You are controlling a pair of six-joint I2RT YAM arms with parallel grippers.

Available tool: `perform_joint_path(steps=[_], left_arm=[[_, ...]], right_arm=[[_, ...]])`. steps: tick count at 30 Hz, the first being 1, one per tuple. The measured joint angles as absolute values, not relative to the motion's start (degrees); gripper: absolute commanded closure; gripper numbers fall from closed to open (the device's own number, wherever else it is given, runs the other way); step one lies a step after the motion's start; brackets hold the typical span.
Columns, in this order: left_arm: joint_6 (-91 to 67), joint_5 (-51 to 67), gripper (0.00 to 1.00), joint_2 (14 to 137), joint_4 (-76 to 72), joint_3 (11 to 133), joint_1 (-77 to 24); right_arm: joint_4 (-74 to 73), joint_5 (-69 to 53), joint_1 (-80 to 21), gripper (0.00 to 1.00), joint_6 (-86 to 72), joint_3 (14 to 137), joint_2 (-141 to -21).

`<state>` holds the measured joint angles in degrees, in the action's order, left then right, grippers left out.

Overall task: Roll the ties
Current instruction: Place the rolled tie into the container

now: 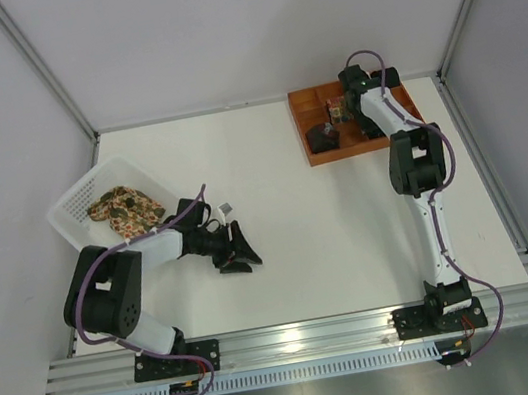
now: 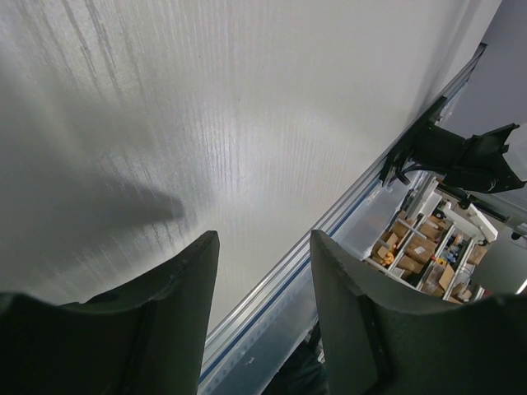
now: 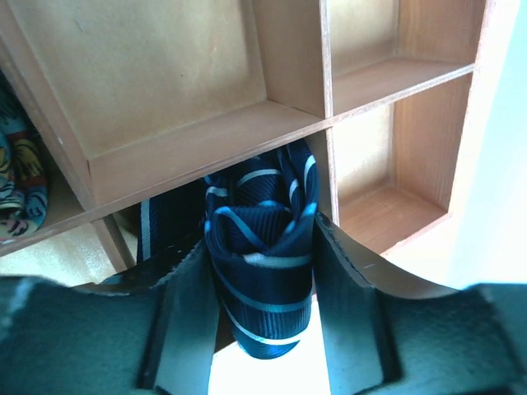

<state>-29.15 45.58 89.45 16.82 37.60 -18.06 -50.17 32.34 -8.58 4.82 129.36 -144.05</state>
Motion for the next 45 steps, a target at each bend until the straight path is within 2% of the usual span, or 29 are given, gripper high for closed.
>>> perform_joint_path(steps=[16, 28, 35, 41, 42, 45], left_arm=[[-30.2, 45.3, 0.45, 88.5, 15.5, 36.1, -18.1], [-30.2, 45.3, 0.45, 88.5, 15.5, 36.1, -18.1], [-30.0, 45.3, 0.45, 88.5, 16.1, 37.0, -18.0], [-29.7, 45.3, 0.37, 88.5, 17.2, 38.9, -18.0], [-29.5, 45.3, 0.33, 88.5, 17.4, 39.1, -18.0], [-29.1, 45.4, 0.29, 88.5, 18.2, 40.2, -18.0]], right_arm=[[-50.3, 28.1, -8.6, 0.37, 4.4, 129.2, -142.5], [-50.3, 26.9, -9.2, 0.34, 2.5, 127.5, -139.6], [-52.0, 26.6, -9.1, 0.27, 0.0, 127.7, -137.2], [-55.5, 25.1, -9.4, 0.25, -5.0, 128.8, -131.2], [-55.6, 25.1, -9.6, 0.24, -6.1, 127.7, -129.1], [-55.3, 25.1, -10.7, 0.23, -10.5, 120.9, -120.6]])
